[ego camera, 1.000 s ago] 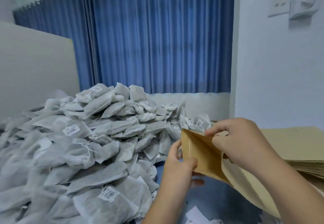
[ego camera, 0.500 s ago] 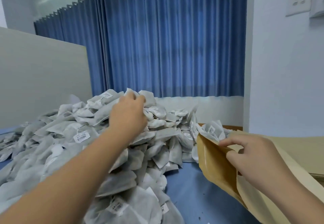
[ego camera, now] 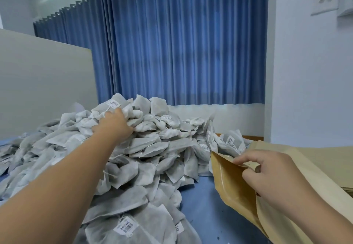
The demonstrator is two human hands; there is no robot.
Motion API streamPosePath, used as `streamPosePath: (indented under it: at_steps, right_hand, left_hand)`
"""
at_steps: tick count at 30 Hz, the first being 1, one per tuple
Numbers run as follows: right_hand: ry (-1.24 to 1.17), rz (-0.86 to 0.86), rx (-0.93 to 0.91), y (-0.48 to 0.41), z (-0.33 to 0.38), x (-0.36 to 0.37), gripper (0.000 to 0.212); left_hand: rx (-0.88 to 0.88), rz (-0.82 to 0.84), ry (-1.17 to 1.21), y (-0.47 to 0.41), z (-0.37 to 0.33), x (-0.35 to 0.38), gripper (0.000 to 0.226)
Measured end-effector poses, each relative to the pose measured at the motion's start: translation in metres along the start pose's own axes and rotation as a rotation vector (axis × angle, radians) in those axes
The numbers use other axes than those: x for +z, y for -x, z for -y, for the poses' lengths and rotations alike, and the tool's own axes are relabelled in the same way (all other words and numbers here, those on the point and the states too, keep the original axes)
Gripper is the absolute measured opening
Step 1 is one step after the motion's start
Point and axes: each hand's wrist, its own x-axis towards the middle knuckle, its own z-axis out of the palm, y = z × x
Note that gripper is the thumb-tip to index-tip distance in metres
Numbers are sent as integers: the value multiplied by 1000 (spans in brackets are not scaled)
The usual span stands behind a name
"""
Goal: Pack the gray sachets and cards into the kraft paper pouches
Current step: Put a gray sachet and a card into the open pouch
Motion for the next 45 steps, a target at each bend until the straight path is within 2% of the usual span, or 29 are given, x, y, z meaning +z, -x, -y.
streamPosePath:
  at_steps: [4, 9, 17, 19, 21, 25, 27, 32, 37, 40, 45]
  right_hand:
    - [3, 0, -9, 0, 0, -1, 43]
    - [-4, -7, -18, -1, -1, -8, 43]
    - [9, -18, -39, -1, -1, -25, 40]
    - [18, -20, -39, 0, -2, -29, 40]
    - [30, -26, -37, -1, -3, -32, 42]
    - [22, -27, -25, -2, -5, -36, 43]
    - [34, -1, -19, -2, -6, -38, 41]
    - [76, 22, -45, -3, -14, -42, 34]
    - [49, 11, -73, -5, -23, -41, 22]
    - [40, 26, -62, -7, -28, -43, 26]
    - [-56, 39, -3, -7, -30, -53, 30]
  left_hand:
    - [142, -103, -128, 11, 7, 8, 44]
    - [287, -212, -84, 28, 1, -2, 38]
    - [506, -394, 78, 97, -17, -25, 40]
    - [547, -406, 174, 118, -24, -29, 46]
    - [568, -377, 341, 139, -35, -31, 45]
    - [636, -261, 649, 167, -61, -28, 22]
    - [668, -199, 757, 175, -72, -24, 24]
    - [909, 21, 885, 184, -98, -23, 20]
    - [962, 129, 1086, 188, -119, -37, 26]
    - [1014, 202, 1108, 188, -126, -40, 25]
    - [1066, 256, 952, 187, -130, -37, 16]
